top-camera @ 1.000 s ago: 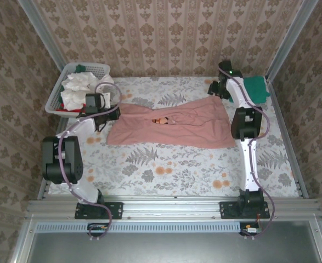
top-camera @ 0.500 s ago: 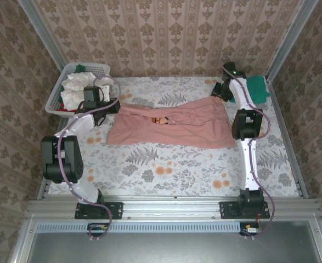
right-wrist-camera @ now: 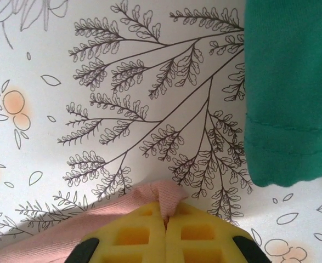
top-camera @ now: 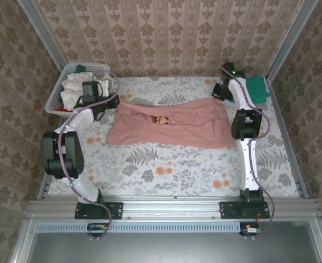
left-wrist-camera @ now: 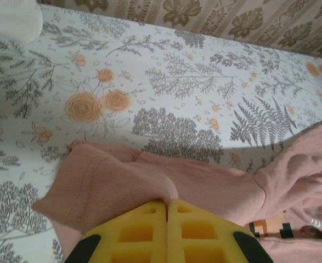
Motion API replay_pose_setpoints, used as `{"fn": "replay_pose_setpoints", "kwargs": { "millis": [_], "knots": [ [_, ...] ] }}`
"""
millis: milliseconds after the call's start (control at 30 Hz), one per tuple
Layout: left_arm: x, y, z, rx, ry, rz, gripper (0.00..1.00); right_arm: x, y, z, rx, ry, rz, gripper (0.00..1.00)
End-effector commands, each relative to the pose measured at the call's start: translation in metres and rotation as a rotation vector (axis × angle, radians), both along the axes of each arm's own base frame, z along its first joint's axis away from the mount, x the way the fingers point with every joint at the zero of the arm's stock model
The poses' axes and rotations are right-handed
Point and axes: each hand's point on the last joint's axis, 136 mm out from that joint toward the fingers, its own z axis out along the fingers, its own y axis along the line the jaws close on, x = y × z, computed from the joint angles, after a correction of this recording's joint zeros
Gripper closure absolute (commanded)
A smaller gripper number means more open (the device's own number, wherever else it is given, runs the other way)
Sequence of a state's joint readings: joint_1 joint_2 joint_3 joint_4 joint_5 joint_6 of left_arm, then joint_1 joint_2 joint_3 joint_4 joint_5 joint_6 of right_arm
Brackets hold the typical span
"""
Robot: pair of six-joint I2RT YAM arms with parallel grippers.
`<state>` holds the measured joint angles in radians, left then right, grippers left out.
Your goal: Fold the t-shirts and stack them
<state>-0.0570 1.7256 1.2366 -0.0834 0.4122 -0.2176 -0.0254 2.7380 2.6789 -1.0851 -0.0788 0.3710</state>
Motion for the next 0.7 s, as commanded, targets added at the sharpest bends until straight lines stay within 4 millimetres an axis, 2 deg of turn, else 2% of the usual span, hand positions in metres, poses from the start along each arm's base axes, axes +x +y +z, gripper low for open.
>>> {"fn": "replay_pose_setpoints", "kwargs": {
  "millis": [0,33,100,167,267,367,533,667],
  "knots": [
    [0.018,0.000,0.027,-0.036,-0.039,-0.005,1.00,0.005,-0.007,0.076,-0.078,-0.134,0.040,1.00],
    [0.025,0.002,0.035,-0.042,-0.049,-0.003,1.00,0.007,-0.011,0.094,-0.099,-0.172,0.043,1.00],
    [0.034,0.004,0.045,-0.055,-0.064,-0.001,1.00,0.004,-0.019,0.117,-0.120,-0.216,0.044,1.00],
    [0.039,0.005,0.054,-0.068,-0.080,-0.010,1.00,-0.003,-0.023,0.131,-0.131,-0.248,0.050,1.00],
    [0.034,0.006,0.056,-0.068,-0.086,-0.014,1.00,-0.014,-0.012,0.142,-0.095,-0.326,0.106,1.00],
    [0.017,0.007,0.048,-0.070,-0.091,-0.006,1.00,-0.038,-0.002,0.137,-0.060,-0.379,0.136,1.00],
    [-0.021,0.013,-0.002,-0.061,-0.018,0.037,1.00,-0.074,-0.007,0.104,-0.035,-0.326,0.101,1.00],
    [-0.040,0.019,-0.027,-0.048,0.018,0.063,1.00,-0.089,-0.015,0.080,-0.035,-0.294,0.086,1.00]
  ]
}}
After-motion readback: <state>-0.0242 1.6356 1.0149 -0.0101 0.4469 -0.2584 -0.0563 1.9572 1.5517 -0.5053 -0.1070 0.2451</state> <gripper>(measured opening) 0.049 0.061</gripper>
